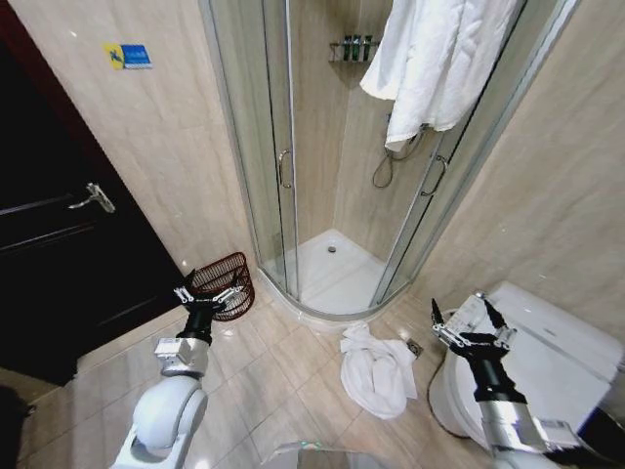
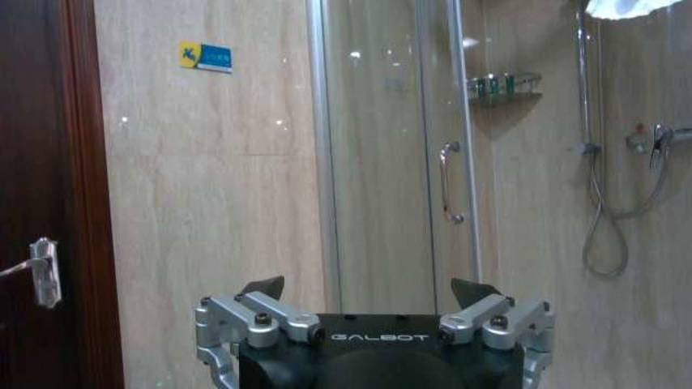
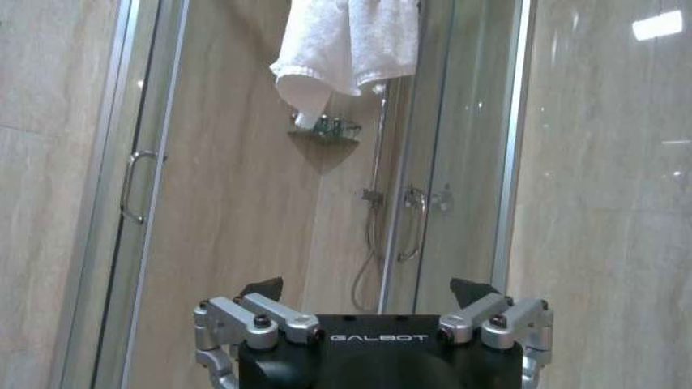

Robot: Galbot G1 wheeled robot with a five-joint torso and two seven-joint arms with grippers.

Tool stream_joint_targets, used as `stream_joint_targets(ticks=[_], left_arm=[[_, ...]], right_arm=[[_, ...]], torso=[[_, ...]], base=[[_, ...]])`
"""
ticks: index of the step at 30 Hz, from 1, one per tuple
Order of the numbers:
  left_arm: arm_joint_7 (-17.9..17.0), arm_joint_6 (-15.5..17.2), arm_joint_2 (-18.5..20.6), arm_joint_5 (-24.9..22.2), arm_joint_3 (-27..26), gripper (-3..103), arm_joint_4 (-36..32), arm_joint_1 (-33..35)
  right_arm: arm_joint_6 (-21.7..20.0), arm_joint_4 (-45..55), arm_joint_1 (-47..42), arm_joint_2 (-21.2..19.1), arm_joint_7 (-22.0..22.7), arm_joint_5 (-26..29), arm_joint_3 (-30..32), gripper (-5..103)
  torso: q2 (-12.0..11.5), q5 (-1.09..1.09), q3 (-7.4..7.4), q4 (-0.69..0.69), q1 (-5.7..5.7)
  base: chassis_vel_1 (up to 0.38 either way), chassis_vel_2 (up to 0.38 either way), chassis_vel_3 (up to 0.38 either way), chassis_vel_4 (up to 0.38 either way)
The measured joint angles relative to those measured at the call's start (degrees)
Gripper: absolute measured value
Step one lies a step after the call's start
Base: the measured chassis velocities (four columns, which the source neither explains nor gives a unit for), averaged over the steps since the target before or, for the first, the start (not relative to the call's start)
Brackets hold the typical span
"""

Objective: Discard the used towel into the hamper.

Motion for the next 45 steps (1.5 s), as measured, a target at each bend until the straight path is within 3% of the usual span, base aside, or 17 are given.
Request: stream_joint_targets(ticks=[38,40,41,42,45], left_arm=[[0.0,0.0,0.0,0.0,0.0,100,0.0,0.0],[-0.1,-0.2,0.1,-0.4,0.2,100,0.2,-0.1],[0.2,-1.0,1.0,-2.0,1.6,100,1.6,-0.9],[1.0,-1.3,2.3,-3.7,2.9,100,2.8,-2.0],[1.5,-3.4,3.5,-7.6,4.4,100,3.9,-3.1]], right_arm=[[-0.1,0.0,0.0,0.0,0.0,0.0,0.1,100],[-1.5,-1.0,0.8,0.8,0.5,-0.8,1.1,100],[-3.5,-2.6,2.3,2.2,1.4,-1.9,2.4,100],[-5.0,-3.1,3.6,3.4,2.2,-2.8,3.2,100],[-4.6,-4.0,5.3,4.1,4.0,-2.8,3.4,100]], torso=[[0.0,0.01,0.00,0.00,0.01],[0.0,-0.04,0.00,0.02,0.01],[0.0,0.04,0.00,0.05,0.00],[0.0,0.02,0.00,-0.02,0.01],[0.0,0.02,0.01,-0.02,0.02]], base=[[0.000,0.000,-0.001,0.000],[0.000,0.000,0.000,0.000],[0.000,0.000,0.000,0.000],[0.000,0.000,0.000,0.000],[0.000,0.000,0.000,0.000]])
